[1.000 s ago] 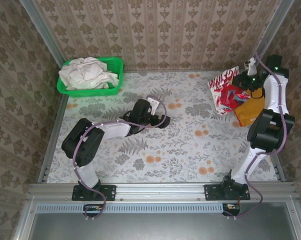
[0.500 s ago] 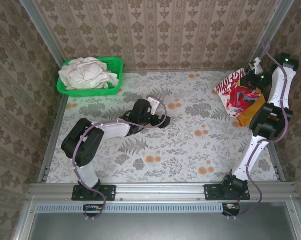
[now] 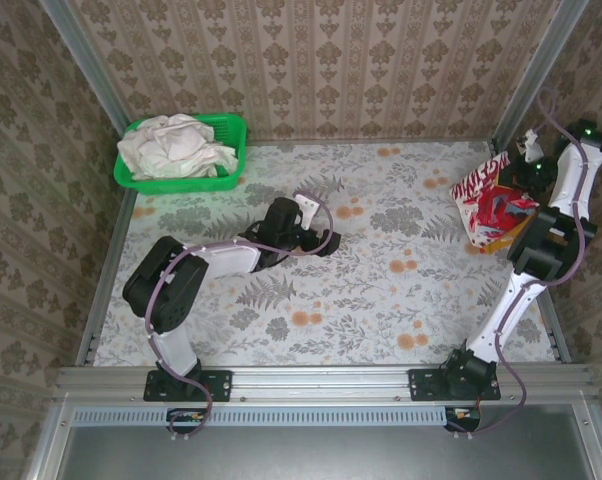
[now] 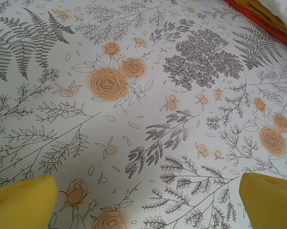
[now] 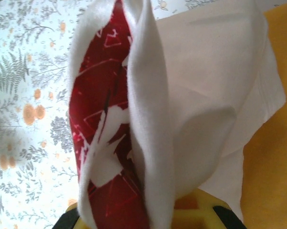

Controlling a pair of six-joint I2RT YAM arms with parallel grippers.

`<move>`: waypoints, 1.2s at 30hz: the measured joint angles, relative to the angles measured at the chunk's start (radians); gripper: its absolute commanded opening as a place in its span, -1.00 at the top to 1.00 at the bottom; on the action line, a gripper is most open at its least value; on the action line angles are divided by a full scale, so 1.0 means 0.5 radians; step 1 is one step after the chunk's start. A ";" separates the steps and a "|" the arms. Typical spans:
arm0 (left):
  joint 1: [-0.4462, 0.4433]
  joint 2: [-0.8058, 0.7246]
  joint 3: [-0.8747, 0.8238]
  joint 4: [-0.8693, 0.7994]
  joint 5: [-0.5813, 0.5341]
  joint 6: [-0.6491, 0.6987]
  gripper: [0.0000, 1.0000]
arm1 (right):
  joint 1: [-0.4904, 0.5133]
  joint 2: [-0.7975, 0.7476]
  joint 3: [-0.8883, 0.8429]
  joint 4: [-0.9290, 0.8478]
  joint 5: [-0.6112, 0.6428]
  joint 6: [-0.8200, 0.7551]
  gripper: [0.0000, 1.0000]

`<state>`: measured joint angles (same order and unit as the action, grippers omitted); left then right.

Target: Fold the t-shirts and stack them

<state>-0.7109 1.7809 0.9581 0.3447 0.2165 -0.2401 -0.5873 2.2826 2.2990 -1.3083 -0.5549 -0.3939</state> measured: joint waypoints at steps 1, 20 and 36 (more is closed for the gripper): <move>0.000 0.000 0.000 0.000 0.001 0.000 -1.00 | 0.001 0.000 -0.026 0.042 0.027 0.002 1.00; 0.001 0.040 0.000 0.017 0.047 -0.008 -1.00 | 0.171 -0.318 -0.797 1.029 0.847 -0.113 -0.72; 0.001 0.040 0.000 0.019 0.069 -0.029 -1.00 | 0.600 -0.889 -1.432 1.565 1.675 -0.193 -0.96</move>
<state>-0.7105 1.8008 0.9581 0.3542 0.2508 -0.2546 -0.2871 1.8381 1.5829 -0.5259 0.2825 -0.4904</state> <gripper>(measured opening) 0.997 0.982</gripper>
